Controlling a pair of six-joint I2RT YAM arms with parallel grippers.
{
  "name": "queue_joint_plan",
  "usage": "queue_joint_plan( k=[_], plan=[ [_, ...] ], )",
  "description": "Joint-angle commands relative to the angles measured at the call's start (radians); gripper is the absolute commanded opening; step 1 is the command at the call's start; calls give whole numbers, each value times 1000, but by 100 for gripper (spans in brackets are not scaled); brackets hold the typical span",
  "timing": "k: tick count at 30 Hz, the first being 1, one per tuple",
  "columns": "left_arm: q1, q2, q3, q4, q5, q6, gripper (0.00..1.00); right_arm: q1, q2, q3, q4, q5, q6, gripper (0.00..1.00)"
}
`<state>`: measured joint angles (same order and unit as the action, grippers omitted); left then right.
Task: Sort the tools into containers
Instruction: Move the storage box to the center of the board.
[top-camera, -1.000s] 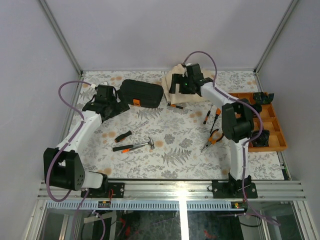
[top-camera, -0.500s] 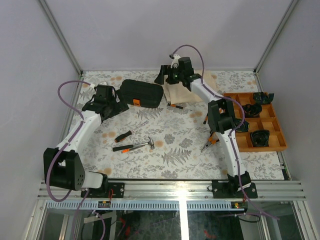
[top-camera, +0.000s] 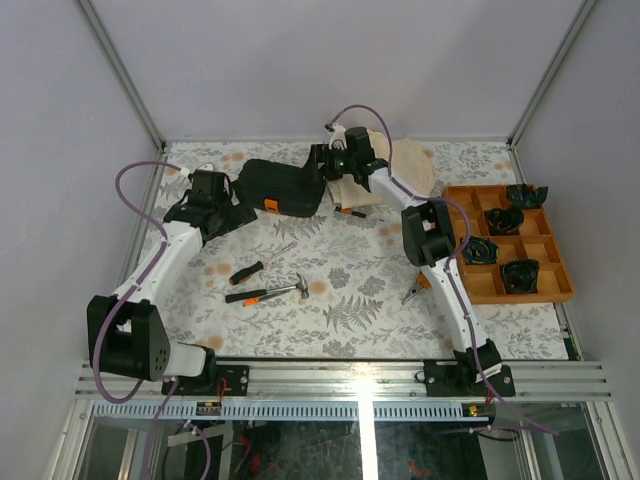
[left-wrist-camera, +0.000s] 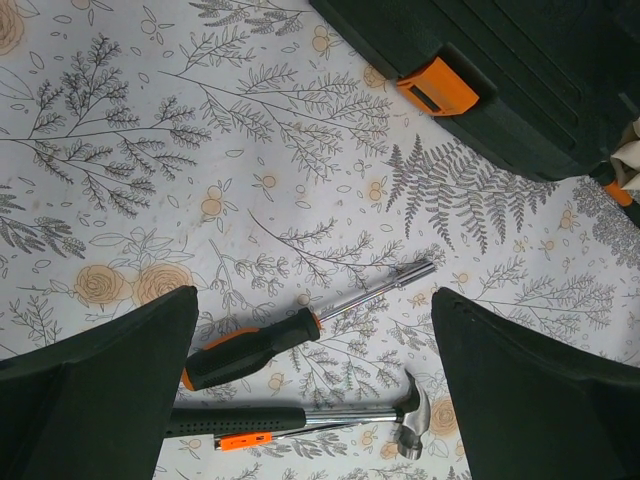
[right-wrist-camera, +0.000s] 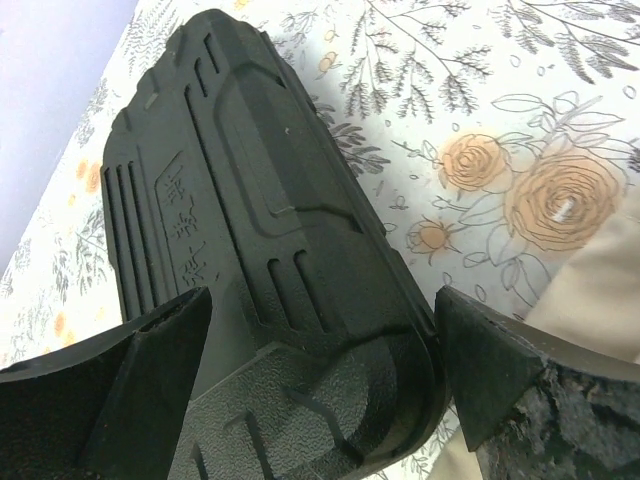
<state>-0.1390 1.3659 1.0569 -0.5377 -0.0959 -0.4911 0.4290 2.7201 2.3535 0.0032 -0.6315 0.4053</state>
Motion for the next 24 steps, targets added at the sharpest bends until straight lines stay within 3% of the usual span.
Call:
queue_joint_plan(
  k=[1, 11, 18, 24],
  plan=[
    [15, 2, -12, 51, 12, 19, 98, 25, 0, 66, 34, -58, 14, 97],
    [47, 7, -20, 74, 66, 12, 97, 34, -71, -71, -52, -10, -49, 62],
    [62, -3, -25, 82, 61, 10, 97, 34, -235, -381, 110, 67, 17, 39],
    [82, -2, -28, 89, 86, 4, 96, 35, -357, -569, 167, 90, -3, 33]
  ],
)
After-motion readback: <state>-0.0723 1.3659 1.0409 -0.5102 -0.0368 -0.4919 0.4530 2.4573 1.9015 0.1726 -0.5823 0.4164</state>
